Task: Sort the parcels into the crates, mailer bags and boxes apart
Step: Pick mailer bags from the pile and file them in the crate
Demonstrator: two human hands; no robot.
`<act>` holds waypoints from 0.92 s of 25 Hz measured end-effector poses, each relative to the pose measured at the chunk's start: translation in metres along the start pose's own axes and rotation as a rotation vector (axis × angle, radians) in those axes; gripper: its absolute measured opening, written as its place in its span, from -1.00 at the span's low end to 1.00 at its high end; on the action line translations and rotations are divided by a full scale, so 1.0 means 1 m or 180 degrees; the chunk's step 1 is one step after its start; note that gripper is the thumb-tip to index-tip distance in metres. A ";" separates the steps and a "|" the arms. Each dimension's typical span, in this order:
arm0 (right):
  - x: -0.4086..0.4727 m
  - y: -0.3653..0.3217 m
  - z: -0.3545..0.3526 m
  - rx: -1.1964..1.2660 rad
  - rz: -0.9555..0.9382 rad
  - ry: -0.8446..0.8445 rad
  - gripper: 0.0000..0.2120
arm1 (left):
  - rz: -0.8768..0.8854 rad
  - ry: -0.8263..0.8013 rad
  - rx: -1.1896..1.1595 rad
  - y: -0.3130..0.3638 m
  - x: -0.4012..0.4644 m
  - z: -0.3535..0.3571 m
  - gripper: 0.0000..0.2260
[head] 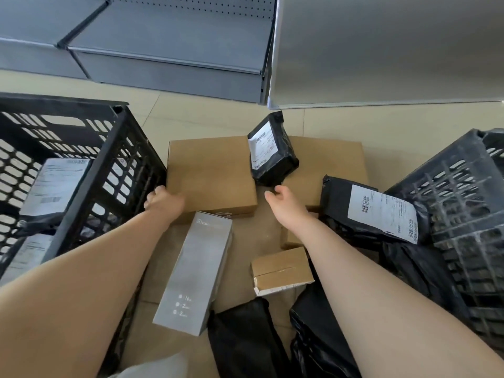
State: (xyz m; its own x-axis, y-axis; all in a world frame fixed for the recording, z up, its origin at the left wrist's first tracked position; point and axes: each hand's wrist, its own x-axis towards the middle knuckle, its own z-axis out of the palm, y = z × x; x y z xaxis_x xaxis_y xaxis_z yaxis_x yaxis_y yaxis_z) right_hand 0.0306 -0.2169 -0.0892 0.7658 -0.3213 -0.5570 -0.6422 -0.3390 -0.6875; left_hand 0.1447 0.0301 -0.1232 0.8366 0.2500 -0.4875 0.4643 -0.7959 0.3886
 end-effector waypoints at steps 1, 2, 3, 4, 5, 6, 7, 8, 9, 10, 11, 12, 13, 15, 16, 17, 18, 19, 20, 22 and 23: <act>0.009 0.000 0.010 0.0028 0.0020 -0.0041 -0.44 | -0.0096 -0.0019 -0.0104 -0.006 0.006 0.000 -0.42; 0.015 0.002 0.017 0.0019 0.0045 -0.0087 -0.43 | -0.0195 -0.0051 -0.0251 -0.011 0.010 0.000 -0.42; 0.020 0.004 0.023 -0.0014 0.0071 -0.0142 -0.41 | -0.0278 -0.0085 -0.0399 -0.016 0.013 0.001 -0.43; 0.024 0.005 0.029 -0.0060 0.0114 -0.0208 -0.40 | -0.0323 -0.0106 -0.0506 -0.020 0.016 0.002 -0.44; 0.028 0.007 0.034 -0.0104 0.0168 -0.0272 -0.39 | -0.0337 -0.0117 -0.0563 -0.023 0.017 0.003 -0.45; 0.031 0.010 0.037 -0.0127 0.0215 -0.0328 -0.39 | -0.0315 -0.0108 -0.0600 -0.025 0.018 0.004 -0.45; 0.032 0.012 0.039 -0.0130 0.0255 -0.0376 -0.39 | -0.0273 -0.0101 -0.0622 -0.026 0.019 0.005 -0.45; 0.034 0.014 0.042 -0.0114 0.0282 -0.0410 -0.39 | -0.0209 -0.0089 -0.0632 -0.026 0.019 0.005 -0.45; 0.036 0.015 0.044 -0.0072 0.0285 -0.0432 -0.39 | -0.0144 -0.0078 -0.0640 -0.026 0.020 0.006 -0.45; 0.038 0.015 0.046 0.0008 0.0277 -0.0451 -0.39 | -0.0110 -0.0094 -0.0671 -0.025 0.019 0.006 -0.47; 0.039 0.015 0.049 0.0109 0.0275 -0.0468 -0.38 | -0.0117 -0.0134 -0.0717 -0.023 0.018 0.006 -0.49; 0.040 0.015 0.050 0.0199 0.0287 -0.0474 -0.37 | -0.0109 -0.0163 -0.0782 -0.022 0.018 0.006 -0.53; 0.040 0.014 0.050 0.0267 0.0302 -0.0486 -0.36 | -0.0113 -0.0200 -0.0843 -0.021 0.016 0.007 -0.56; 0.040 0.015 0.051 0.0335 0.0309 -0.0520 -0.34 | -0.0109 -0.0237 -0.1021 -0.022 0.013 0.006 -0.61; 0.040 0.016 0.051 0.0385 0.0319 -0.0532 -0.33 | -0.0120 -0.0254 -0.1126 -0.022 0.012 0.004 -0.62; 0.040 0.016 0.051 0.0465 0.0333 -0.0530 -0.30 | -0.0142 -0.0267 -0.1229 -0.022 0.011 0.003 -0.61; 0.040 0.016 0.051 0.0551 0.0331 -0.0506 -0.27 | -0.0165 -0.0268 -0.1317 -0.023 0.012 0.001 -0.60; 0.040 0.015 0.051 0.0621 0.0328 -0.0464 -0.25 | -0.0188 -0.0255 -0.1370 -0.023 0.012 0.000 -0.58; 0.040 0.014 0.052 0.0658 0.0323 -0.0406 -0.23 | -0.0202 -0.0220 -0.1419 -0.024 0.012 -0.002 -0.56; 0.040 0.009 0.053 0.0650 0.0278 -0.0231 -0.25 | -0.0236 -0.0112 -0.1466 -0.023 0.009 -0.005 -0.54; 0.040 0.007 0.053 0.0659 0.0247 -0.0138 -0.29 | -0.0222 -0.0058 -0.1505 -0.020 0.006 -0.008 -0.56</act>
State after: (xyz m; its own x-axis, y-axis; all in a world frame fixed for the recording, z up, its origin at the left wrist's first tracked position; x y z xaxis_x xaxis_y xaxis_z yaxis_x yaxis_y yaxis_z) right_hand 0.0579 -0.1852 -0.1413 0.7178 -0.2996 -0.6285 -0.6825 -0.1245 -0.7202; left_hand 0.1423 0.0519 -0.1281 0.7955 0.2808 -0.5370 0.6040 -0.4385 0.6655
